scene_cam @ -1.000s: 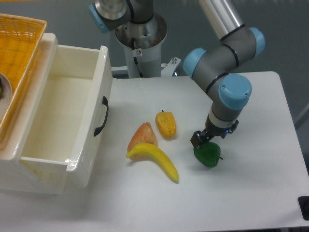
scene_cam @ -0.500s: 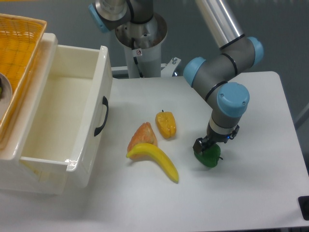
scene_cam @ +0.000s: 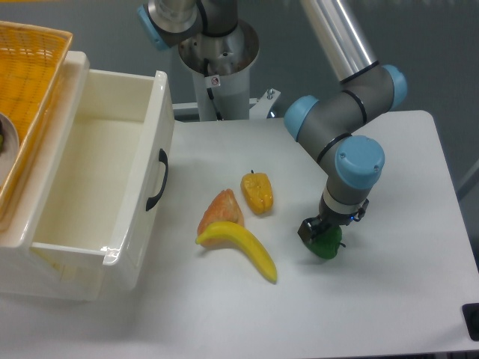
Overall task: Pick up the green chilies
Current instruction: 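Close the gripper around the green bell pepper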
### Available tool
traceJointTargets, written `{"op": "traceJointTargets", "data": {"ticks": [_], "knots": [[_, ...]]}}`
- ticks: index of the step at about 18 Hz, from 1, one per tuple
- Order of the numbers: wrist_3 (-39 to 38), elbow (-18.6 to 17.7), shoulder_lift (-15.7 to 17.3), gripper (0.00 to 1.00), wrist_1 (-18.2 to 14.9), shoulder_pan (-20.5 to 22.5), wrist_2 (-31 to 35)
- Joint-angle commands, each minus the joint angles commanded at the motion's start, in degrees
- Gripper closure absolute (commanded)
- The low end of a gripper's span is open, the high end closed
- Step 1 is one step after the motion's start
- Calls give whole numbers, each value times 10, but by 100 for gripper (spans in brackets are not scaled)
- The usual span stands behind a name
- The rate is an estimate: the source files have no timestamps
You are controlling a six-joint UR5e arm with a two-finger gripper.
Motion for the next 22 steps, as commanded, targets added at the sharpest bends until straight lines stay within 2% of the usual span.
{"op": "traceJointTargets", "data": {"ticks": [8, 13, 17, 22], "knots": [[1, 9, -8, 0, 0, 0, 0], [0, 6, -9, 4, 0, 0, 0], [0, 4, -8, 12, 0, 0, 0], [2, 3, -3, 30, 0, -5, 0]]}}
